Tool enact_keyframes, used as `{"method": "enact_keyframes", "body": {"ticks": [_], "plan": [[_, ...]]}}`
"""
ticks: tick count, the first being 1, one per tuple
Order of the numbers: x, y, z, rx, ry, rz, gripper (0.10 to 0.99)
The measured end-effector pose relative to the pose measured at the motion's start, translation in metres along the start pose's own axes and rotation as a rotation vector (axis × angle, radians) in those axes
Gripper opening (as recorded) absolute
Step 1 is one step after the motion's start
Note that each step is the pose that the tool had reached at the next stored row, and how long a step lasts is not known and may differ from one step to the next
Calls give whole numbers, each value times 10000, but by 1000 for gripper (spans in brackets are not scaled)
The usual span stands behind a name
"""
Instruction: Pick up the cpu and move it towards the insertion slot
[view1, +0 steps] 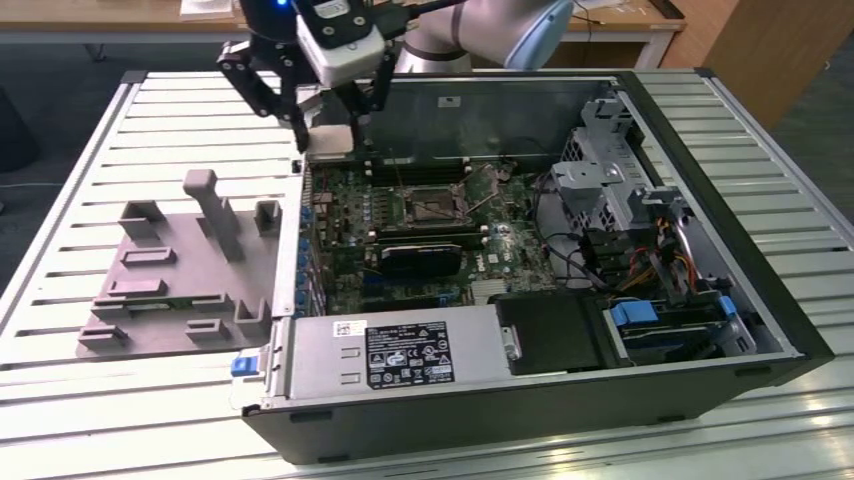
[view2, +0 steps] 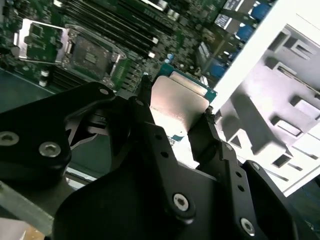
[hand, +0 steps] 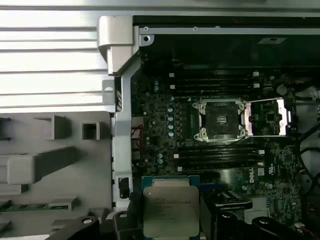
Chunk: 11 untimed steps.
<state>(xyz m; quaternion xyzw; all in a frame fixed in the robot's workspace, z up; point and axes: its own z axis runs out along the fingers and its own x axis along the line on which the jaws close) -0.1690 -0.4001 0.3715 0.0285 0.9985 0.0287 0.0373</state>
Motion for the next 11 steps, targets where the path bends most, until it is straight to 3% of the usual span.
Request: {"method": "enact_keyframes", "body": {"ticks": [11], "plan": [[-500, 27, 40, 2, 32, 1, 541]]}}
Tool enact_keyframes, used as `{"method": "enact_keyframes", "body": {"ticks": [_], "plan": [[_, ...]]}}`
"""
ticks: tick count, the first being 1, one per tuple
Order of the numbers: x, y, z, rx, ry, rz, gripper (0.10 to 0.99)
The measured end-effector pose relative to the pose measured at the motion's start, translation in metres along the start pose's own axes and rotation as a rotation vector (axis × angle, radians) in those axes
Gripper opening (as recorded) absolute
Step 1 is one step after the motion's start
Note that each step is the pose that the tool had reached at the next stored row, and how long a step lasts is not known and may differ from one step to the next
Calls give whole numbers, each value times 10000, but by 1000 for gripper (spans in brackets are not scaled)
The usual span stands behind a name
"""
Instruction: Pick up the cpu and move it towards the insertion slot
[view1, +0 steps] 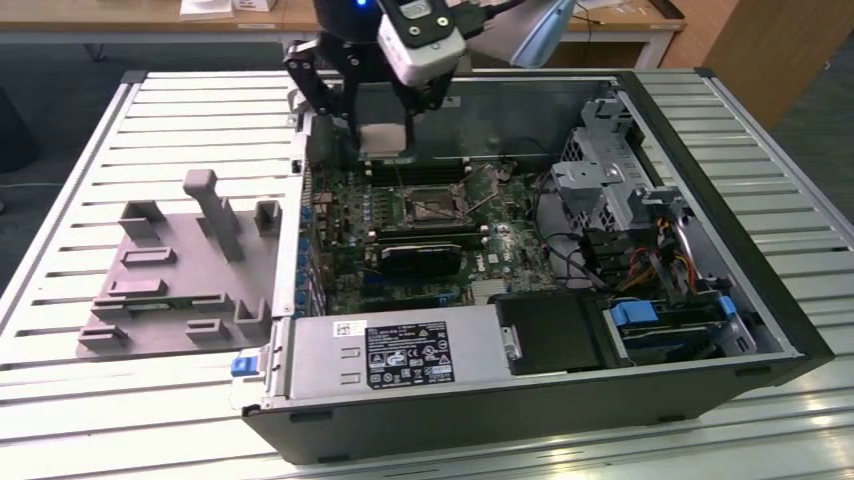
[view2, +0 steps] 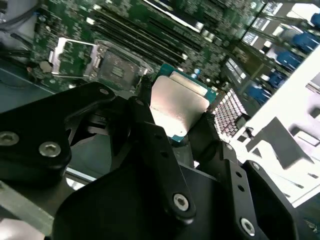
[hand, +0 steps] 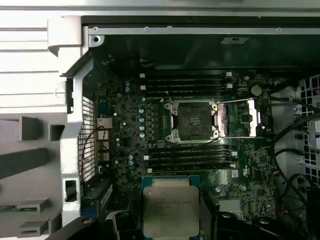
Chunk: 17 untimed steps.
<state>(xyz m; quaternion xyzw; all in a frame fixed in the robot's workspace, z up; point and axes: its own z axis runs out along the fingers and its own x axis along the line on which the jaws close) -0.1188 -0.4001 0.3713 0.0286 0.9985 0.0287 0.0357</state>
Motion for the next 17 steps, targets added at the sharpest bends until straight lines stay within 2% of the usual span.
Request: {"method": "enact_keyframes", "body": {"ticks": [11, 14, 17], "plan": [[-493, 30, 49, 4, 68, 4, 541], [-582, 51, 71, 8, 115, 6, 541], [-622, 97, 97, 9, 148, 8, 541]]}}
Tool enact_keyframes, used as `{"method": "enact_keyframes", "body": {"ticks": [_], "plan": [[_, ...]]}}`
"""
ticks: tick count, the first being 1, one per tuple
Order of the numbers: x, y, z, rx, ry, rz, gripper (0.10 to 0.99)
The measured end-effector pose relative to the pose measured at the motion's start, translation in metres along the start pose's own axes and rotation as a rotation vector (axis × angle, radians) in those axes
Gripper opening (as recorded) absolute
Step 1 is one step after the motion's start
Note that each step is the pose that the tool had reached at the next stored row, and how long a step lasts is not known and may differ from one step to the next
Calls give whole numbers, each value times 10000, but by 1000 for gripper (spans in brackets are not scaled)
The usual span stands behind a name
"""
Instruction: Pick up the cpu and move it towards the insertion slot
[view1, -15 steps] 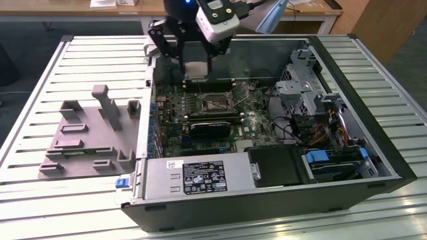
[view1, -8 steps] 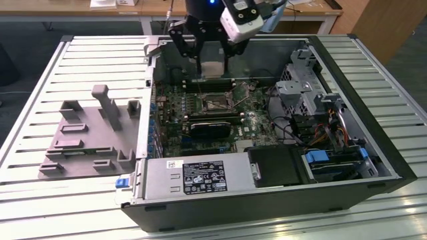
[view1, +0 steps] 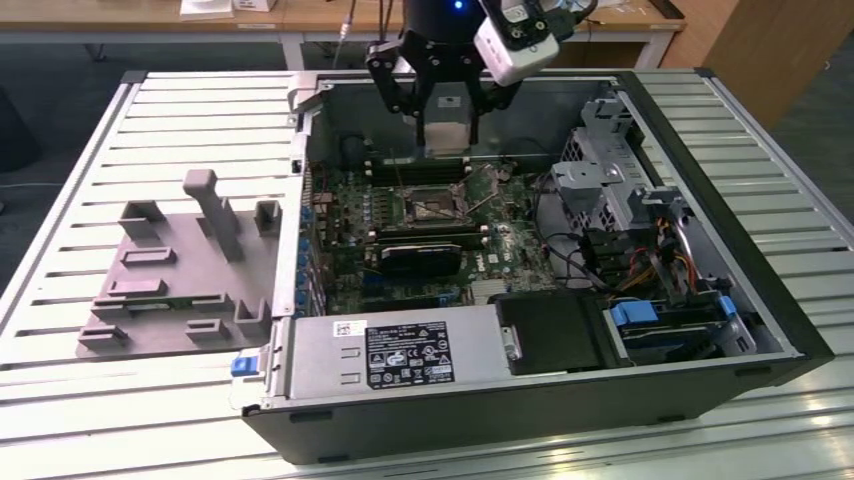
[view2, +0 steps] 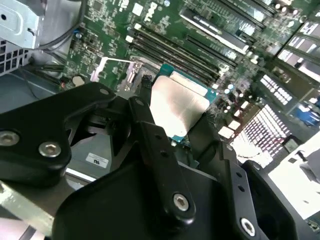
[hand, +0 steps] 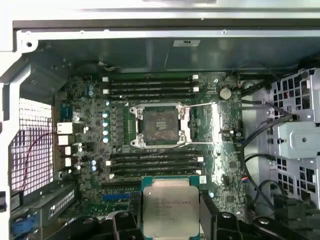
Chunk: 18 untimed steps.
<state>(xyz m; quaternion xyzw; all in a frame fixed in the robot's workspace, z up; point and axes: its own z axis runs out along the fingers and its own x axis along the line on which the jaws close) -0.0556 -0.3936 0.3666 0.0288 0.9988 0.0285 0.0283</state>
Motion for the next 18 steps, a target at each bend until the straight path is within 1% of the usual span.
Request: {"method": "enact_keyframes", "body": {"ticks": [5, 8, 18], "plan": [[-28, 121, 47, 1, 28, 2, 541], [-30, 188, 79, 4, 37, 2, 541], [-15, 363, 232, 4, 55, 3, 541]]}}
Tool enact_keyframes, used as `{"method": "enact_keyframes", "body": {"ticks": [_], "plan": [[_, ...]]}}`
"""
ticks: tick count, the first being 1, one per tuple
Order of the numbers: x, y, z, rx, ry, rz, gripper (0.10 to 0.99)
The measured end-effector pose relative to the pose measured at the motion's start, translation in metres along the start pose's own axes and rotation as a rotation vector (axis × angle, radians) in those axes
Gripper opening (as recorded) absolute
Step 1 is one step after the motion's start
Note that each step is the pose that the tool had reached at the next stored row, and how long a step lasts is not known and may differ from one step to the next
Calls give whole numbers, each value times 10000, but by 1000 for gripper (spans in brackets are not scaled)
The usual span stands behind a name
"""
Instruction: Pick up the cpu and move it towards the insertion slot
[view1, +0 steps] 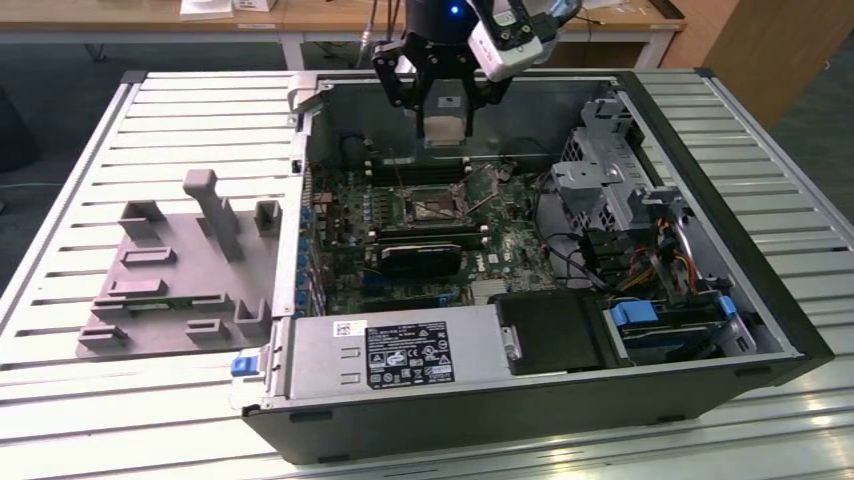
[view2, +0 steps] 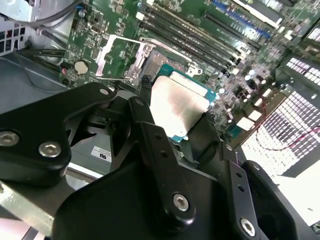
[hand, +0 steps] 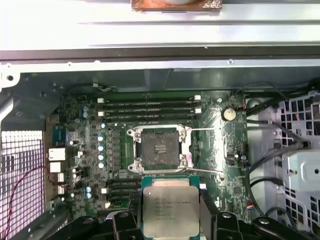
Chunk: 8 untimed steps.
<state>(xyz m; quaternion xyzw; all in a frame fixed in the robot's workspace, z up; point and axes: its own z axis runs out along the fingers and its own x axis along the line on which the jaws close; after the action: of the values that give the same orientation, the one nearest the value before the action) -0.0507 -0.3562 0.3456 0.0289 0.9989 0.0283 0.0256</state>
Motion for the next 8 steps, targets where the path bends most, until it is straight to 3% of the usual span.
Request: {"method": "enact_keyframes", "body": {"ticks": [8], "plan": [[9, 98, 119, 5, 28, 2, 541]]}}
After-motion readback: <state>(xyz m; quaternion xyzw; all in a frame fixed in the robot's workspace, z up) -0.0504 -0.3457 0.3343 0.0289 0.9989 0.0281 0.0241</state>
